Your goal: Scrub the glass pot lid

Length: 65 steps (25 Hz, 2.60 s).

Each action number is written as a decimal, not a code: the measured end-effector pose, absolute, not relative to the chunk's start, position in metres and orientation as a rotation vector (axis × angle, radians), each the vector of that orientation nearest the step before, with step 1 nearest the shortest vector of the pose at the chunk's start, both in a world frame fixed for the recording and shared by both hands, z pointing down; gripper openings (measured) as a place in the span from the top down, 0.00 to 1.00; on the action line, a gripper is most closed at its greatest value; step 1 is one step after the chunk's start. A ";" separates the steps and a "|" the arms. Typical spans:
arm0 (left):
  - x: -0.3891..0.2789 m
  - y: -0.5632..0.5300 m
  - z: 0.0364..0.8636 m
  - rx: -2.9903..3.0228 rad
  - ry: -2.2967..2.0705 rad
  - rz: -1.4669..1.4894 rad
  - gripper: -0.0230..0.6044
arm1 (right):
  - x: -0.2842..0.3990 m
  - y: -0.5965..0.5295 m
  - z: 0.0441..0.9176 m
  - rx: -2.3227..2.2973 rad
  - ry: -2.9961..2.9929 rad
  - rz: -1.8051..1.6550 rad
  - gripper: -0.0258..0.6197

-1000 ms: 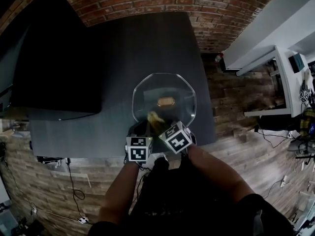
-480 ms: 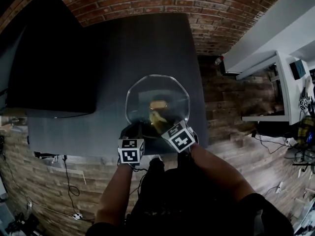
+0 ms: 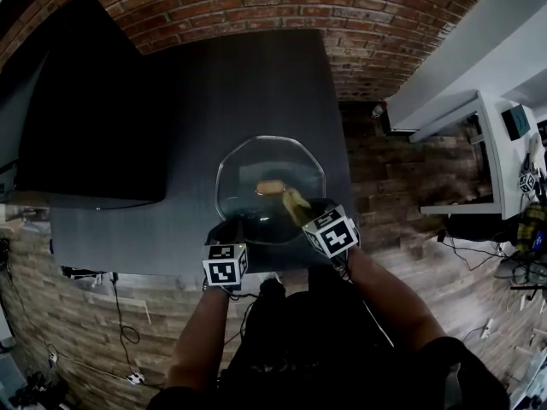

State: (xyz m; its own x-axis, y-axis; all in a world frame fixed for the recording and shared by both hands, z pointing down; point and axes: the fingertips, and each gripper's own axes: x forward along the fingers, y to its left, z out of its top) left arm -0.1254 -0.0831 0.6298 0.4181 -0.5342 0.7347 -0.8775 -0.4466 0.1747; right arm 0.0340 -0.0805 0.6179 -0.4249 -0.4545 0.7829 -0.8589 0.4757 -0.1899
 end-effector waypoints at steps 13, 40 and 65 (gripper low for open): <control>-0.124 -0.083 0.630 2.114 -1.191 0.810 0.91 | 0.102 -0.094 0.631 1.242 -1.941 0.867 0.88; -0.125 -0.078 0.632 2.017 -1.202 0.734 0.91 | 0.019 -0.207 0.562 0.973 -2.209 0.724 0.88; -0.129 -0.081 0.631 1.986 -1.223 0.697 0.91 | -0.088 -0.221 0.619 0.416 -2.032 0.562 0.88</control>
